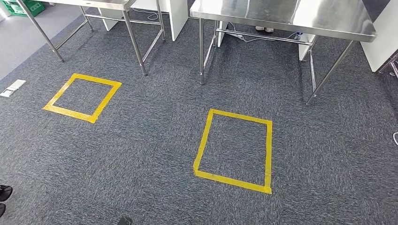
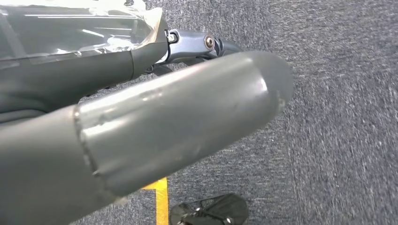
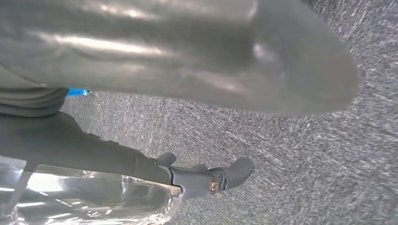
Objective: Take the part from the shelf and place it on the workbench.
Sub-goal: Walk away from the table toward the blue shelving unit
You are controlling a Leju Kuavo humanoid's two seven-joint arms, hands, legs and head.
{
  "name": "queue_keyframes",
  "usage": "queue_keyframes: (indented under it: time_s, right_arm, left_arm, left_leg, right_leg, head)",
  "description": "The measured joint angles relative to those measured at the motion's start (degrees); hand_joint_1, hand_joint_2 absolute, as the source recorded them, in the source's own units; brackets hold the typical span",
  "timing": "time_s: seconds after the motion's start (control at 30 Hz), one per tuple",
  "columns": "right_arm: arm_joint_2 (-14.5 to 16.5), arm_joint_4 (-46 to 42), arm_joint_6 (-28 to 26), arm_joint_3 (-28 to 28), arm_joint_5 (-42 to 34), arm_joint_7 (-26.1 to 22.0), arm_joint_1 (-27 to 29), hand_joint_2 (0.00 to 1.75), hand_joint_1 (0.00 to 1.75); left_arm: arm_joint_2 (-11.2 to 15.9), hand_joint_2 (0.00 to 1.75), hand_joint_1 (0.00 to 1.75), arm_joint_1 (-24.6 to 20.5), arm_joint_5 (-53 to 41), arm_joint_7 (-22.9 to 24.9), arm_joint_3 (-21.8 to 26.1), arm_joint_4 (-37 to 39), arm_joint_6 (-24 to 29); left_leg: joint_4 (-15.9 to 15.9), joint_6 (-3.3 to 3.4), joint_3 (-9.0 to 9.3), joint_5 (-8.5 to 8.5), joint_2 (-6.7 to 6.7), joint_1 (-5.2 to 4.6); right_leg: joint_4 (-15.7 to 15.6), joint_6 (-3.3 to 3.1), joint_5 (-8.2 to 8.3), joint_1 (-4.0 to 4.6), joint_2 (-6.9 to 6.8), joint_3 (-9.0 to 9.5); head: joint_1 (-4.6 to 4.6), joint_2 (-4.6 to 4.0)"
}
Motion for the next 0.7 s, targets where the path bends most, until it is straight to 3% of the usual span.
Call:
queue_keyframes:
  time_s: [0.07, 0.1, 0.17, 0.23, 0.27, 0.33, 0.4, 0.43, 0.47, 0.53, 0.6, 0.7]
  right_arm:
    - [-0.01, -0.01, 0.00, 0.00, -0.01, 0.01, -0.01, 0.00, 0.00]
    - [-0.03, -0.02, 0.00, 0.00, -0.03, 0.01, -0.02, 0.00, 0.00]
    - [-0.05, -0.02, 0.00, 0.01, -0.03, 0.03, -0.05, 0.00, 0.00]
    - [-0.07, -0.02, 0.00, 0.02, 0.04, 0.05, -0.08, 0.00, 0.00]
    - [-0.06, -0.02, 0.00, 0.02, 0.08, 0.05, -0.05, 0.00, 0.00]
    - [-0.01, -0.01, 0.00, 0.02, 0.13, 0.05, 0.10, 0.00, 0.00]
    - [0.00, 0.00, 0.00, 0.02, 0.15, 0.07, 0.27, 0.00, 0.00]
    - [-0.03, 0.00, 0.00, 0.02, 0.15, 0.09, 0.33, 0.00, 0.00]
    - [-0.05, 0.00, 0.00, 0.02, 0.15, 0.12, 0.35, 0.00, 0.00]
    - [-0.07, 0.00, 0.00, 0.02, 0.17, 0.16, 0.28, 0.00, 0.00]
    - [-0.06, 0.00, 0.01, 0.03, 0.26, 0.15, 0.19, 0.00, 0.00]
    - [-0.03, 0.00, 0.20, 0.09, 0.37, 0.14, 0.09, 0.00, 0.00]
  left_arm:
    - [-0.03, 0.00, 0.00, -0.13, -0.01, 0.00, -0.01, -0.01, 0.01]
    - [-0.08, 0.00, 0.00, -0.18, -0.01, 0.01, -0.02, 0.00, 0.01]
    - [-0.11, 0.00, 0.00, -0.21, -0.01, 0.08, -0.02, 0.00, 0.00]
    - [-0.14, 0.00, 0.00, -0.17, 0.00, 0.29, -0.02, 0.01, -0.15]
    - [-0.16, 0.00, 0.00, -0.19, 0.00, 0.41, -0.02, 0.01, -0.27]
    - [-0.21, 0.00, 0.00, -0.18, 0.01, 0.63, -0.02, 0.01, -0.49]
    - [-0.26, 0.00, 0.00, -0.07, 0.01, 0.74, -0.02, 0.01, -0.57]
    - [-0.27, 0.00, 0.00, -0.01, 0.01, 0.78, -0.02, 0.01, -0.58]
    - [-0.27, 0.00, 0.00, 0.01, 0.01, 0.79, -0.02, 0.01, -0.60]
    - [-0.27, 0.00, 0.00, 0.01, 0.01, 0.81, -0.02, 0.01, -0.60]
    - [-0.29, 0.00, 0.00, 0.03, 0.01, 0.92, -0.02, 0.01, -0.64]
    - [-0.28, 0.00, 0.00, 0.20, 0.01, 1.26, -0.02, 0.03, -0.70]
  left_leg:
    - [-6.34, 0.27, 3.32, 2.05, 1.29, -0.10]
    - [-7.57, 0.60, 3.91, 2.16, 1.53, -0.28]
    - [-7.94, 1.57, 3.87, 2.13, 0.68, -0.72]
    - [-8.32, 2.64, 3.93, 2.55, -0.11, -0.84]
    - [-8.49, 3.13, 3.94, 2.79, -0.49, -0.79]
    - [-8.51, 3.71, 3.75, 2.94, -1.36, -0.87]
    - [-8.48, 3.83, 3.67, 2.96, -2.45, -1.12]
    - [-8.45, 3.84, 3.69, 2.96, -3.04, -1.23]
    - [-8.42, 3.83, 3.75, 2.96, -3.63, -1.30]
    - [-8.21, 3.73, 3.77, 2.91, -4.66, -1.47]
    - [-7.96, 3.40, 3.60, 2.77, -5.39, -1.70]
    - [-7.95, 2.77, 3.34, 2.83, -6.09, -1.72]
  right_leg:
    - [0.08, 0.70, -0.34, 0.31, -0.54, 0.24]
    - [0.03, 1.12, -0.46, 0.55, -0.82, 0.33]
    - [-0.22, 1.98, -0.52, 0.84, -1.48, 0.56]
    - [1.08, 2.48, -1.46, 0.69, -0.80, 0.07]
    - [3.53, 2.40, -2.82, 0.59, 0.07, -1.06]
    - [11.39, 1.94, -6.39, 0.48, 1.72, -4.89]
    - [17.05, 2.08, -8.07, 0.60, 2.26, -7.83]
    - [16.65, 2.39, -7.42, 0.67, 2.38, -7.77]
    - [13.88, 2.75, -5.91, 0.67, 2.54, -6.57]
    - [5.64, 3.11, -2.37, 0.71, 3.75, -2.98]
    - [1.09, 2.53, -0.63, 0.88, 4.68, -1.15]
    - [0.69, 1.40, -0.33, 0.99, 4.17, -0.75]
  head:
    - [0.06, 0.00]
    - [0.14, 0.00]
    - [0.35, 0.00]
    - [0.41, 0.00]
    - [0.50, 0.00]
    - [0.67, 0.00]
    - [0.71, 0.00]
    - [0.74, 0.00]
    - [0.74, 0.00]
    - [0.79, 0.00]
    - [0.78, 0.00]
    - [0.75, 0.00]
